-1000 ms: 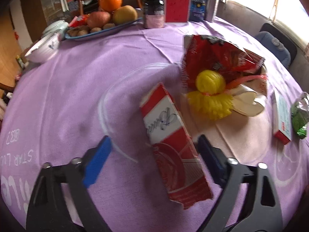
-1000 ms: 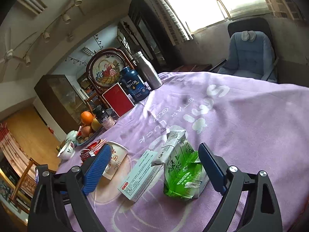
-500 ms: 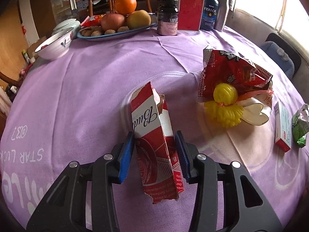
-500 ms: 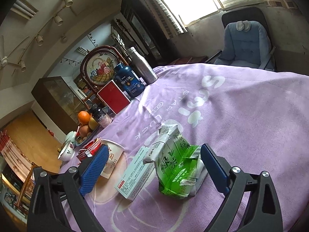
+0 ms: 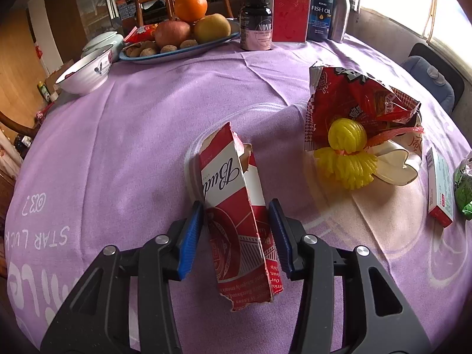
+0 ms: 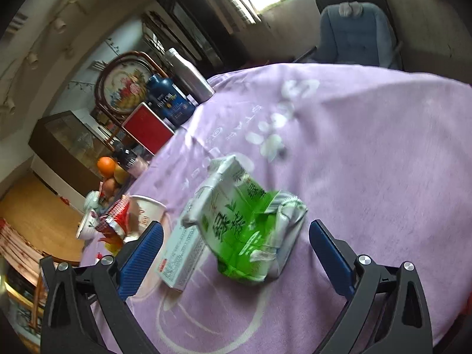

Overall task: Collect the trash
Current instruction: 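Carry the Bud carton and green packet to the red wastebasket with both tools, then open both tools to drop the carton and packet into the basket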

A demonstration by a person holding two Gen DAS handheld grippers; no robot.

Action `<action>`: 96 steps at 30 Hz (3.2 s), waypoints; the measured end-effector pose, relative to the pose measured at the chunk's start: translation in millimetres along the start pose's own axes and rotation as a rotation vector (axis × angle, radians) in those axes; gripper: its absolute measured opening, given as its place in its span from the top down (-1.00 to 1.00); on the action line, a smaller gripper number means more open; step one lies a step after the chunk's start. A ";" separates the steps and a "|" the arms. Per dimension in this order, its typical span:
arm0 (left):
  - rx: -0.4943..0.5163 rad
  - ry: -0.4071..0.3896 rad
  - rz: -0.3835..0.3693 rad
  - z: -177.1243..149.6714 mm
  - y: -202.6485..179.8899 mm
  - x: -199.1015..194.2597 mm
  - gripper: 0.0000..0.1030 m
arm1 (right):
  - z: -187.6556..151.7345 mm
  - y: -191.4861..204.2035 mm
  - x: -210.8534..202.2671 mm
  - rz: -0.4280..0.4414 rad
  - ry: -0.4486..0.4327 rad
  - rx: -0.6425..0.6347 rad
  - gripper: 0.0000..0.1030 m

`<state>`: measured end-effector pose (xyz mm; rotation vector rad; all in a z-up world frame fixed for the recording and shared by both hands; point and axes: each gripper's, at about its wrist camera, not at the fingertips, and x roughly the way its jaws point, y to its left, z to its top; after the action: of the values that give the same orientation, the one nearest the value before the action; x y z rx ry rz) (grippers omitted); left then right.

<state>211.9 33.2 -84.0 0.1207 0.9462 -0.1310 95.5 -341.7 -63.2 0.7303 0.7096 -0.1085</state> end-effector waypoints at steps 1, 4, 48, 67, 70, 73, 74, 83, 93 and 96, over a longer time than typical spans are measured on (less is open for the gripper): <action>-0.002 0.001 0.003 0.4 0.6 0.4 0.01 | -0.7 1.6 1.9 -0.007 0.008 -0.010 -0.89; -0.014 0.005 0.004 0.6 3.1 1.4 -0.05 | -1.0 7.8 9.9 -0.013 0.050 -0.045 -0.89; 0.092 -0.294 -0.235 -41.0 -91.3 -141.0 0.18 | -33.7 -9.0 -153.6 0.068 -0.254 -0.267 0.09; 0.358 -0.257 -0.464 -65.8 -269.1 -161.9 0.18 | -62.8 -203.8 -267.7 -0.307 -0.335 -0.049 0.09; 0.419 -0.238 -0.494 -74.3 -304.8 -162.3 0.18 | -70.0 -244.0 -256.8 -0.382 -0.232 -0.006 -0.31; 0.478 -0.216 -0.526 -83.4 -340.4 -162.3 0.18 | -73.7 -277.4 -256.6 -0.439 -0.226 0.067 -0.43; 0.502 -0.208 -0.536 -87.0 -353.7 -162.2 0.18 | -73.6 -283.2 -259.9 -0.426 -0.237 0.084 -0.43; 0.731 -0.156 -0.627 -137.5 -462.7 -164.0 0.18 | -79.5 -329.4 -316.5 -0.360 -0.456 0.261 -0.60; 0.941 -0.048 -0.702 -201.3 -571.3 -150.5 -0.16 | -89.2 -350.3 -336.5 -0.382 -0.491 0.293 -0.60; 0.924 -0.072 -0.687 -200.0 -573.8 -153.3 -0.58 | -90.6 -350.8 -338.4 -0.383 -0.497 0.286 -0.60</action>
<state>-131.0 -491.1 -101.2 0.6336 0.7591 -1.2002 -328.4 -596.2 -99.6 0.7912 0.3493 -0.7289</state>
